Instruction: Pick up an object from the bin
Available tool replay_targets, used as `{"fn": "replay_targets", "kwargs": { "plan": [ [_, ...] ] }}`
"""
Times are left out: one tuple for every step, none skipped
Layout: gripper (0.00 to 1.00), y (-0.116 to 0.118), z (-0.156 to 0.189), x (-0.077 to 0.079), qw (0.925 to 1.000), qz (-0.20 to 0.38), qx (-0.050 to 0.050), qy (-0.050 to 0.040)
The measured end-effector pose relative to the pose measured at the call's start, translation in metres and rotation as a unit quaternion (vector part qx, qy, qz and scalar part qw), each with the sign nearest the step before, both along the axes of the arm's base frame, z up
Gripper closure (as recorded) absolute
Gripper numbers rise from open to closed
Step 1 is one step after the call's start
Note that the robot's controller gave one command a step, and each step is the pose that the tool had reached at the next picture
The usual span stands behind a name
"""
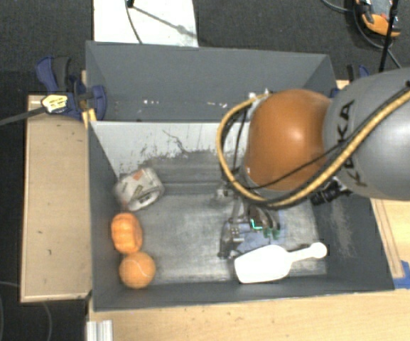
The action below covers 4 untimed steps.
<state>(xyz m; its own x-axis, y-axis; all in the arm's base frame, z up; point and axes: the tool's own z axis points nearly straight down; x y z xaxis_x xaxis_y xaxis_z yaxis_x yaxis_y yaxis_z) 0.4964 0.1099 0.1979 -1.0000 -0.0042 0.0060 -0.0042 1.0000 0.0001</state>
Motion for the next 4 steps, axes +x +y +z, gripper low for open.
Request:
{"fn": "replay_targets", "kwargs": {
  "plan": [
    [0.00,-0.001,0.004,0.002,1.0000,-0.002,0.001,-0.0043],
    [0.00,-0.026,-0.052,0.033,0.9989,0.046,0.001,-0.0064],
    [0.00,-0.092,-0.051,0.068,0.9984,0.056,-0.001,-0.0063],
    [0.00,-0.107,-0.070,0.062,0.9946,0.103,0.000,-0.0038]
  ]
}}
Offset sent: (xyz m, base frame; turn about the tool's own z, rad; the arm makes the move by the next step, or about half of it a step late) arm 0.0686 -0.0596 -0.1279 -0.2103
